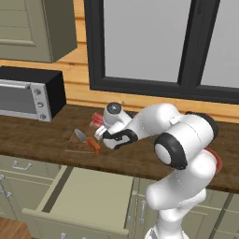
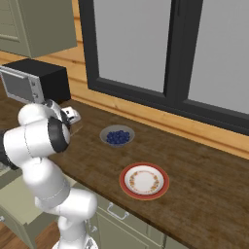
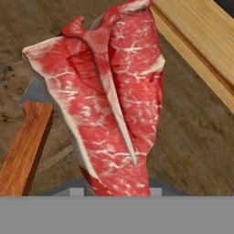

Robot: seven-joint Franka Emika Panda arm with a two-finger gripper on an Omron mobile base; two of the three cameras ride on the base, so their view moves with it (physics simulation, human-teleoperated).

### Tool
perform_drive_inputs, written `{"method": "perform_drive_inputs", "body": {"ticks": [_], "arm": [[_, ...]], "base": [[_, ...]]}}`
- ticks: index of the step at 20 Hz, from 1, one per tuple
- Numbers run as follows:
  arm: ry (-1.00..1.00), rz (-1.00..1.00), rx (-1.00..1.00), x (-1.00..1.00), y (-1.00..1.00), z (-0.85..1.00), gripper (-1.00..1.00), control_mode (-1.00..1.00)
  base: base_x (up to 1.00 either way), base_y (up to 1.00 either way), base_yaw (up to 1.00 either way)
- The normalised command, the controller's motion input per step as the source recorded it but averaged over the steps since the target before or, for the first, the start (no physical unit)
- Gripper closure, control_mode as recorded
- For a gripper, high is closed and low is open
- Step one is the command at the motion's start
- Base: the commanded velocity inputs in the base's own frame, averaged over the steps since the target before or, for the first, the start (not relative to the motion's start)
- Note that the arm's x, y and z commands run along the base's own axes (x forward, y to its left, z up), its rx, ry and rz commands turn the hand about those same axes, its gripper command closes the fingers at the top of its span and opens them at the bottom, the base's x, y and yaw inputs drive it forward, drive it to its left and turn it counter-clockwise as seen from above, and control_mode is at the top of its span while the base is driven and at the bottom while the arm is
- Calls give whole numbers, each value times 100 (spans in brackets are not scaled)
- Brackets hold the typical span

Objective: Pick up the knife from the drawer and place it on the cutting board. Then place the meat from the plate to the cutting board.

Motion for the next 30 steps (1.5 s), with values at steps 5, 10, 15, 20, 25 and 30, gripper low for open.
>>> {"method": "perform_drive_inputs", "body": {"ticks": [5,10,15,20,25,30], "arm": [[10,0,-2,51,49,-5,100,-100],[7,0,-2,70,30,-14,100,-100],[8,0,-6,63,25,-40,100,-100],[9,0,-12,44,33,-54,100,-100],[2,0,-8,24,7,-29,-100,-100],[0,0,-2,0,-18,-8,-100,-100]], "base": [[0,0,0],[0,0,0],[0,0,0],[0,0,0],[0,0,0],[0,0,0]]}}
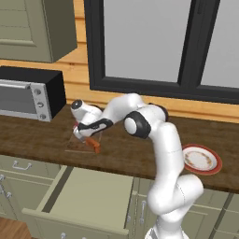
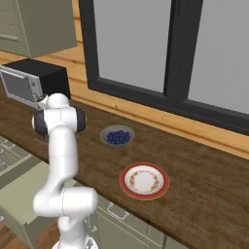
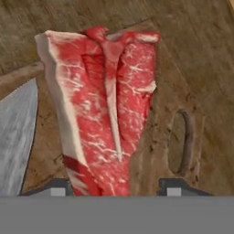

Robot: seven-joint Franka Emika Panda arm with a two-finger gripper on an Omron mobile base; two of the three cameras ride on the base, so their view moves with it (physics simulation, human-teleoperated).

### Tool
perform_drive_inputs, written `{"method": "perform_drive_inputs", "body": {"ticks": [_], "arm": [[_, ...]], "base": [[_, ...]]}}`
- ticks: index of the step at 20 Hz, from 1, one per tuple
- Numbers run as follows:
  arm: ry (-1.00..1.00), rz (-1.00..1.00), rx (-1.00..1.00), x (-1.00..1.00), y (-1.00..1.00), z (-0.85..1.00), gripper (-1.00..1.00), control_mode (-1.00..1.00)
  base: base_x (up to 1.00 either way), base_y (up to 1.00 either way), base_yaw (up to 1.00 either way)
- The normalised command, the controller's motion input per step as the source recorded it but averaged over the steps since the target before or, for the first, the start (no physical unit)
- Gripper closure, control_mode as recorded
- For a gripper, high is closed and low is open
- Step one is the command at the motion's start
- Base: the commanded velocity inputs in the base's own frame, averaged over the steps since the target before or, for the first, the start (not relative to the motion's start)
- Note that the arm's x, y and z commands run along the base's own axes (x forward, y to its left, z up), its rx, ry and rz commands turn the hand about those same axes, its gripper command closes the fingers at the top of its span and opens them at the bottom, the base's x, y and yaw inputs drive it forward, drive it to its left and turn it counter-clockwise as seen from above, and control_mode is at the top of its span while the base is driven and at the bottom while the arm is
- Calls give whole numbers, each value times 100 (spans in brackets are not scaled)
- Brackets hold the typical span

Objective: Pick up the knife from the drawer and place it on the cutting board. Then place the meat from the plate to the cutting board.

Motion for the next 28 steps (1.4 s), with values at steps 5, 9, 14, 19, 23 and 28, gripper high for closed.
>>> {"method": "perform_drive_inputs", "body": {"ticks": [5,9,14,19,23,28], "arm": [[-7,0,0,-22,-66,4,-100,-100],[-8,0,2,-49,-61,38,-100,-100],[-16,0,7,-42,-10,90,-100,-100],[-26,0,1,-100,-34,41,-100,-100],[-26,0,4,-100,-47,54,-100,-100],[-23,-3,3,-100,-18,60,-100,-100]], "base": [[0,0,0],[0,0,0],[0,0,0],[0,0,0],[0,0,0],[0,0,0]]}}
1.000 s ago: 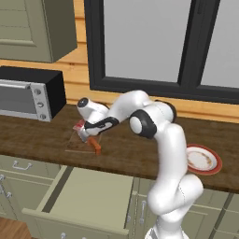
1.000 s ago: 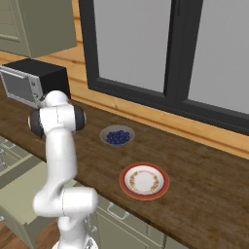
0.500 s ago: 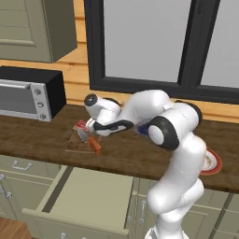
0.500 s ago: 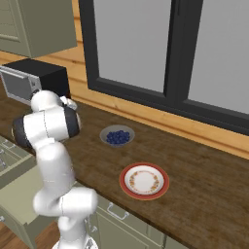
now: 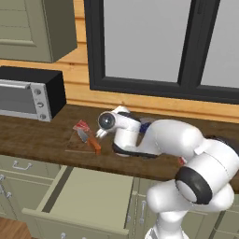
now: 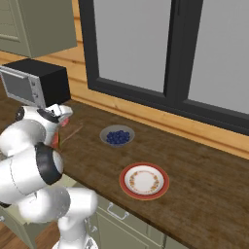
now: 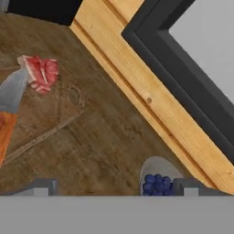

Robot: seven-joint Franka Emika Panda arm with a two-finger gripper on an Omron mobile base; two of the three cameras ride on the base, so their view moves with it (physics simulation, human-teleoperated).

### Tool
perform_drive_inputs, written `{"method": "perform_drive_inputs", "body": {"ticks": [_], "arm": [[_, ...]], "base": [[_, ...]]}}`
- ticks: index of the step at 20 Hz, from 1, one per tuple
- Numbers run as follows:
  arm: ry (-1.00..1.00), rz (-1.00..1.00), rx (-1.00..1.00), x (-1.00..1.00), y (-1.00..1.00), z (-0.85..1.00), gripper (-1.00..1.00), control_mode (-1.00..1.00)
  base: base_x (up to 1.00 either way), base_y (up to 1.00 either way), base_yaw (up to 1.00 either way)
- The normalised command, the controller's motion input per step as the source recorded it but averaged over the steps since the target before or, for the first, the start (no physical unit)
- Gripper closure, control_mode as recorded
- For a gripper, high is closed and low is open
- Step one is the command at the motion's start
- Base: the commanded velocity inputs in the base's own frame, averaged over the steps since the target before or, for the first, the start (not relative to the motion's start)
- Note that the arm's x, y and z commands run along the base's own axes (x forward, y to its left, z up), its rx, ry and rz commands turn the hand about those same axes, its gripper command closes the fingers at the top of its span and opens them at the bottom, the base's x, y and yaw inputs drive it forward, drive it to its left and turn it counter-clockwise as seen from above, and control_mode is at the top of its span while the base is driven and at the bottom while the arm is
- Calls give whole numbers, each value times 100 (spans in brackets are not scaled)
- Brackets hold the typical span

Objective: Pick up the knife from the drawer and place it on the cutting board. Then place the meat from the plate to the cutting board.

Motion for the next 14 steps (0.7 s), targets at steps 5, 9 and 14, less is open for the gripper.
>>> {"method": "perform_drive_inputs", "body": {"ticks": [5,9,14], "arm": [[-22,-3,-1,-96,0,63,-100,-100],[-22,-2,0,-100,0,56,-100,-100],[-13,0,0,-81,0,43,-100,-100]], "base": [[0,0,0],[0,0,0],[0,0,0]]}}
